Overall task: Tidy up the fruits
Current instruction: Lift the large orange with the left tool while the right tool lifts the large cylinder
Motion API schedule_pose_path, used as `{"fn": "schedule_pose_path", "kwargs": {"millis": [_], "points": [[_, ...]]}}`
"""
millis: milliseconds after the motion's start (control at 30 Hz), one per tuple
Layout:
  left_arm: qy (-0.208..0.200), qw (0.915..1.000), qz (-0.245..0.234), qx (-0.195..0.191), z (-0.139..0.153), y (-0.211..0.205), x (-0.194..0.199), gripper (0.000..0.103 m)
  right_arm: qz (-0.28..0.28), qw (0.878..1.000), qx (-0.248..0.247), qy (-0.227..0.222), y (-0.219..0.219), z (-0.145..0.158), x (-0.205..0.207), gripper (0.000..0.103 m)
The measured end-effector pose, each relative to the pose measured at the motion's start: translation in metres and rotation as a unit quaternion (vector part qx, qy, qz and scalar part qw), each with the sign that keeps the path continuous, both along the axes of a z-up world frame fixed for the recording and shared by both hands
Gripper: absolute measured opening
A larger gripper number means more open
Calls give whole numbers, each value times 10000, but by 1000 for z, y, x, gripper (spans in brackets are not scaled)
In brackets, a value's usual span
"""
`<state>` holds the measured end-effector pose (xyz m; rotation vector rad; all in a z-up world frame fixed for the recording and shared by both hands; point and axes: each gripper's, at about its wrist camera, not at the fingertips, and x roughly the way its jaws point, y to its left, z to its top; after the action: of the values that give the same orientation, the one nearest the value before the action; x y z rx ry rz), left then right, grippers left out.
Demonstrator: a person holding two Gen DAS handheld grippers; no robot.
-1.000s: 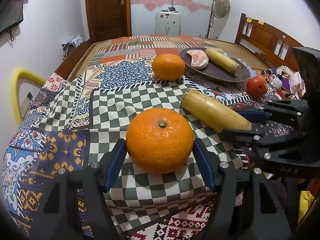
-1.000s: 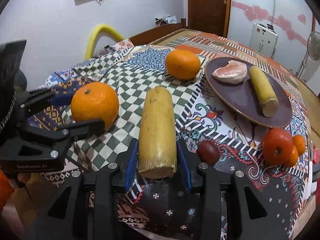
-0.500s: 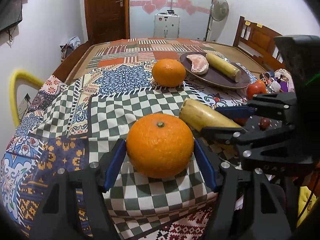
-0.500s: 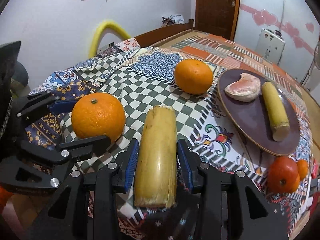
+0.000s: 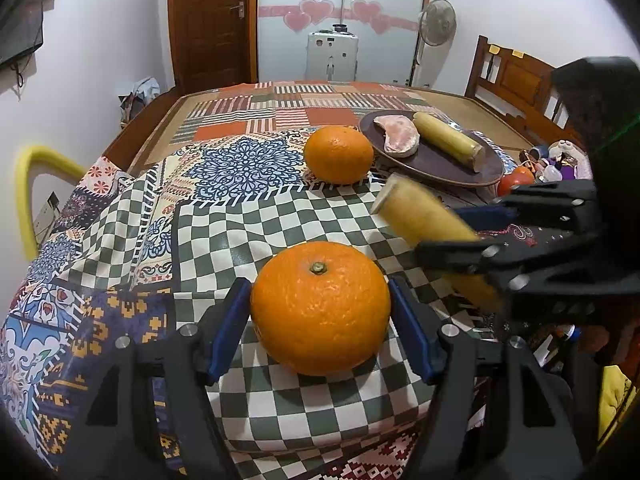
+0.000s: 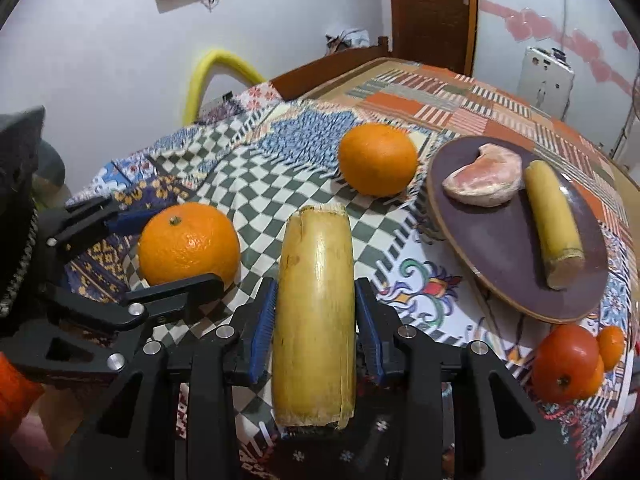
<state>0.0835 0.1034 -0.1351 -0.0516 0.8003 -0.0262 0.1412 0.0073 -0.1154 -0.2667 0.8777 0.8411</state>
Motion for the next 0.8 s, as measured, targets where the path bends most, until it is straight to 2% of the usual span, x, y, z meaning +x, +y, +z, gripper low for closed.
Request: {"fn": "schedule_pose_path", "kwargs": {"millis": [167,433,800], "points": [[-75,9999,80,-31,9,-1,-1,68,-183,9993,278,-189,-18,22,-1,36],[-455,9989,53,38,42,-17,-1,68,-509,9950,548,-668,-48,55,-5,36],[-778,9969,-69,72,75,-42,18,68,-982,9882,691,-956,-85,71,12,36]]}}
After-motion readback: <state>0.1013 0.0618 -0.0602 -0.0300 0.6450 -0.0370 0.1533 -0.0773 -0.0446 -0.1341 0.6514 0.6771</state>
